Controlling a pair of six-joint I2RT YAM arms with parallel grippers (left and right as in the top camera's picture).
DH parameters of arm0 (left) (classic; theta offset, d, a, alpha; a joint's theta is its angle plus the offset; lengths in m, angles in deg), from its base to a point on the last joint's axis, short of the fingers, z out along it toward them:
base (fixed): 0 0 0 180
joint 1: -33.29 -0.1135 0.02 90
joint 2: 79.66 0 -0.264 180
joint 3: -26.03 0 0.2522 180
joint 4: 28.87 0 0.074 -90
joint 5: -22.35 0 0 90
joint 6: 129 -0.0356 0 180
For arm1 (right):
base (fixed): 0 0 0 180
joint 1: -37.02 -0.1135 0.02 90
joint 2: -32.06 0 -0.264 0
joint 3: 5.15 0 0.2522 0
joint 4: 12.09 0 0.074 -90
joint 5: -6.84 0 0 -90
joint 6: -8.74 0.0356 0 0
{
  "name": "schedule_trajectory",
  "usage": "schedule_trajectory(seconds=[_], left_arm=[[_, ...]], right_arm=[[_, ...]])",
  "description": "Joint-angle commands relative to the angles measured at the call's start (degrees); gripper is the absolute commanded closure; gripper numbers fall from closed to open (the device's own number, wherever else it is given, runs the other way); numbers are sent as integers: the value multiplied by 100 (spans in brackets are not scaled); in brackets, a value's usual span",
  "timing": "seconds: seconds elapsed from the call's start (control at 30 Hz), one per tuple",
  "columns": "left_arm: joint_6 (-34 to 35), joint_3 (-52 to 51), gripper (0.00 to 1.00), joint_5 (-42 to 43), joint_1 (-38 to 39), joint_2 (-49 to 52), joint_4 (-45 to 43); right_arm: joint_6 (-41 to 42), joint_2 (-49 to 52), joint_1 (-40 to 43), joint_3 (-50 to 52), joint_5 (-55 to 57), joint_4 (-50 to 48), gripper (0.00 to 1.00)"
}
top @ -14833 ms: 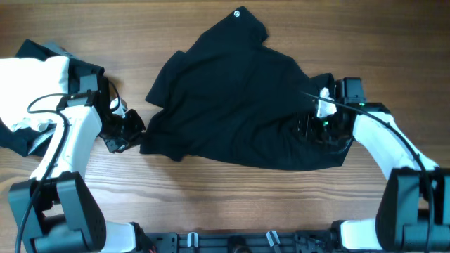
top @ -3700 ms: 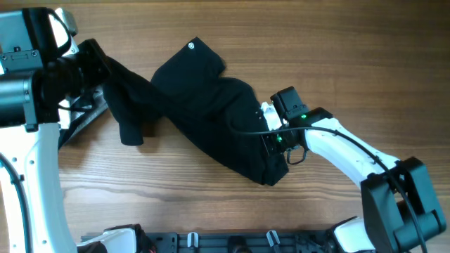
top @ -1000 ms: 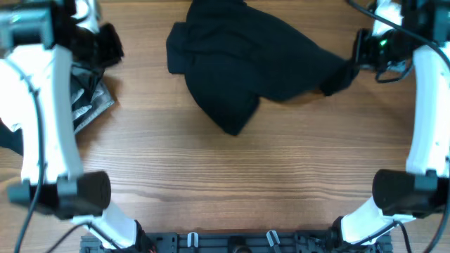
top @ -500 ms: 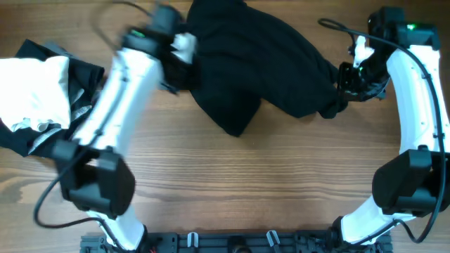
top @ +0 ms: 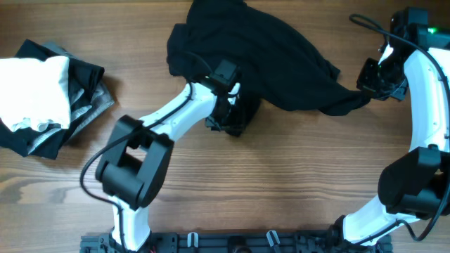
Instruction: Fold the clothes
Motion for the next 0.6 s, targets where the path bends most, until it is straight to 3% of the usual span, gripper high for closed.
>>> schedule_trajectory(seconds=[0.0, 0.1, 0.2, 0.23, 0.57], left_arm=[[280, -46, 47, -35, 7, 304, -68], [369, -46, 53, -39, 7, 470, 24], [365, -46, 92, -44, -46, 518, 153], [363, -46, 96, -68, -85, 518, 229], [330, -31, 96, -992, -1493, -140, 2076]], right_arm=[[-9, -103, 2, -2, 118, -94, 95], [4, -103, 2, -2, 118, -138, 95], [0, -103, 2, -2, 118, -138, 95], [2, -103, 2, -2, 118, -138, 95], [-17, -103, 2, 4, 120, 9, 95]])
